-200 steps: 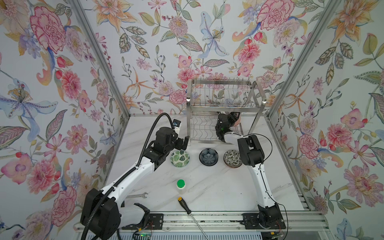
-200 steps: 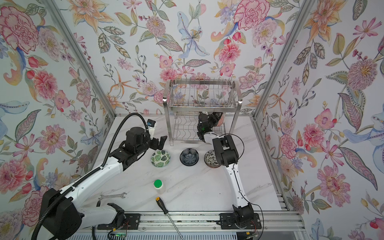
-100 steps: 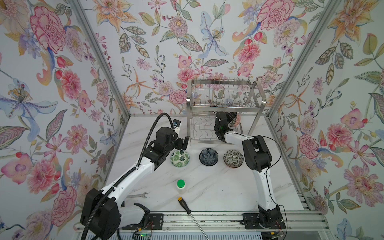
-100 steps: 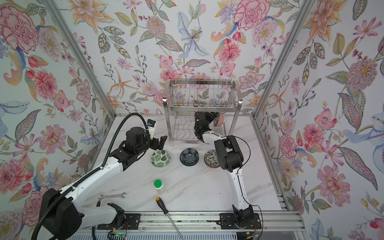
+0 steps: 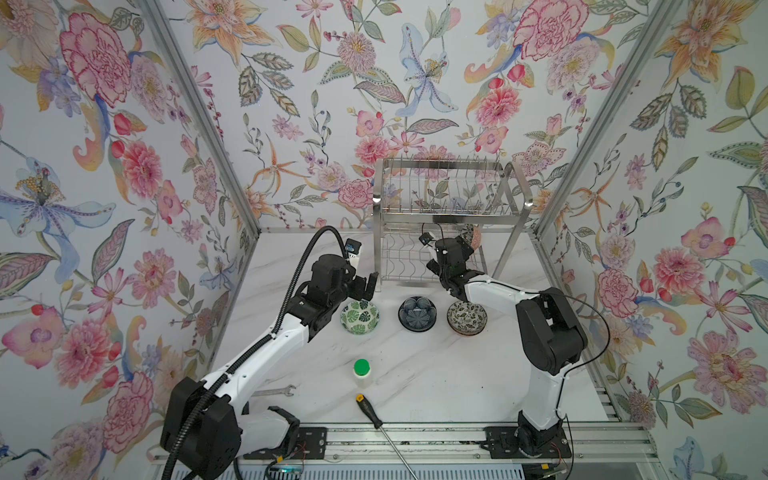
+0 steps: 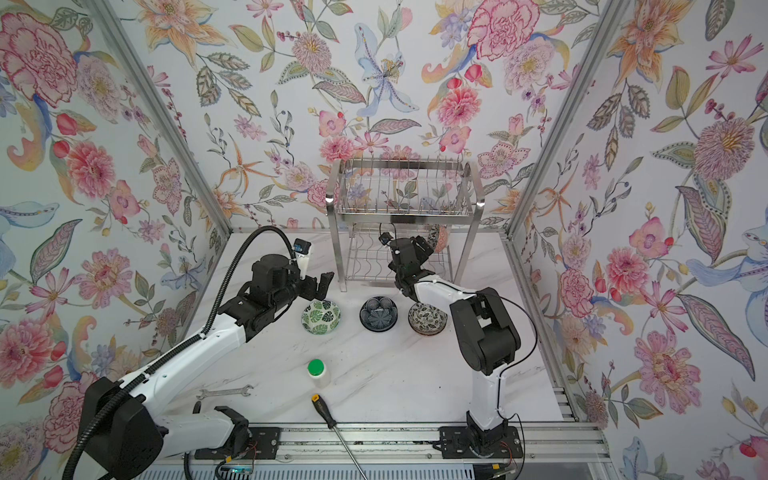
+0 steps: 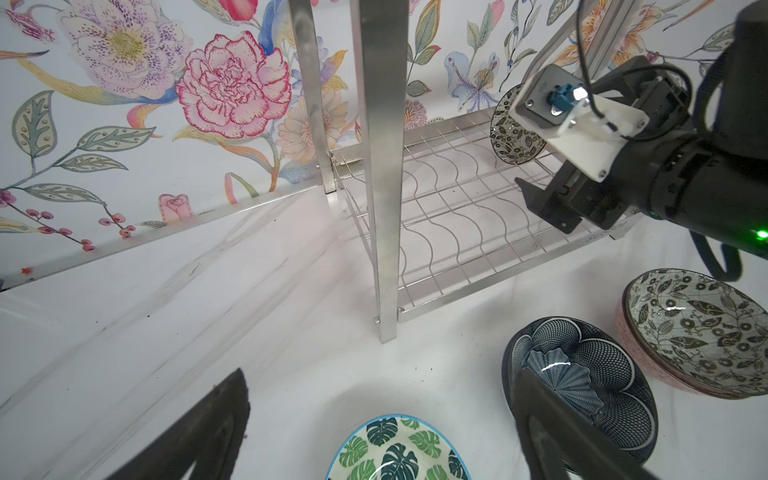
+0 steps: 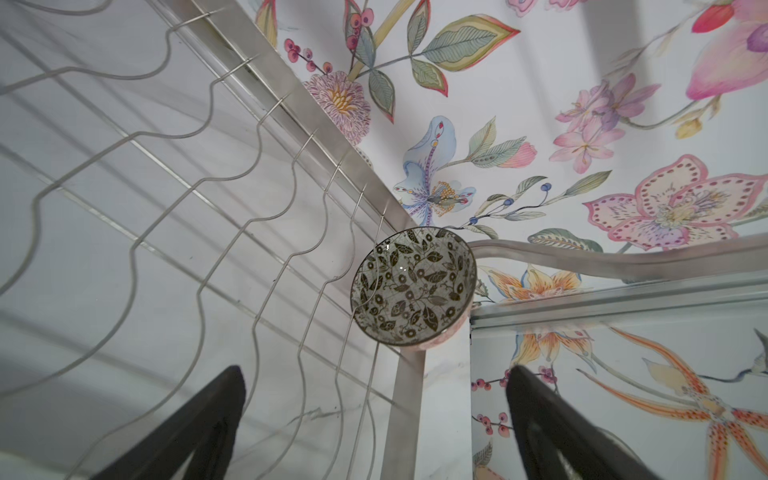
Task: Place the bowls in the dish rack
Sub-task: 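Open right gripper and withdraw it from the rack toward the table bowls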
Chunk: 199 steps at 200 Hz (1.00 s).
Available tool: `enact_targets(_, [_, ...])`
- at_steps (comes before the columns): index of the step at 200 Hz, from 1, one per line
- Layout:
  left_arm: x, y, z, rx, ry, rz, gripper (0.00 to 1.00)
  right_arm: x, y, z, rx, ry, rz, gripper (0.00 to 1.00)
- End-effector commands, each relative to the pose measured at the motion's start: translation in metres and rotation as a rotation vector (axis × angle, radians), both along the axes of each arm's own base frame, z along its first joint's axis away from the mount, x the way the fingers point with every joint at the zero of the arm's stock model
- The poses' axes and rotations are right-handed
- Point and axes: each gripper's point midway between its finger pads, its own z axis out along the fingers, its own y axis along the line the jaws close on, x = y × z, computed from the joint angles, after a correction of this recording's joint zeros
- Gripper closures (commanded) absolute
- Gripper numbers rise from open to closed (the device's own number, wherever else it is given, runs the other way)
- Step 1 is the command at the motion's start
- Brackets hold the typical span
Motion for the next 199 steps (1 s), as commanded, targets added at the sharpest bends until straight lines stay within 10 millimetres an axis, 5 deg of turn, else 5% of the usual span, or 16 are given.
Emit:
enact_targets(1, [-0.002, 0.010, 0.002, -0.003, 0.001, 0.041, 0.01, -0.023, 0.015, 0.020, 0.134, -0.028, 0.053, 0.01])
enact_targets(49, [-0.002, 0.013, 0.002, 0.004, 0.010, 0.054, 0.01, -0.096, 0.024, 0.015, 0.322, 0.068, 0.171, 0.01])
enact_targets(79, [-0.006, 0.007, -0.004, 0.001, 0.061, 0.021, 0.01, -0.128, 0.016, 0.031, 0.429, 0.108, 0.170, 0.00])
enact_targets(122, [-0.018, 0.003, -0.019, -0.005, 0.133, 0.001, 0.01, -0.159, -0.024, 0.079, 0.745, 0.149, 0.130, 0.01])
enact_targets(148, [-0.023, -0.007, -0.036, -0.031, 0.188, -0.019, 0.01, -0.171, -0.049, 0.105, 0.787, 0.138, 0.085, 0.01])
enact_targets(199, [-0.037, -0.061, -0.068, 0.004, 0.262, -0.125, 0.01, -0.173, -0.079, 0.110, 0.755, 0.128, -0.013, 0.01])
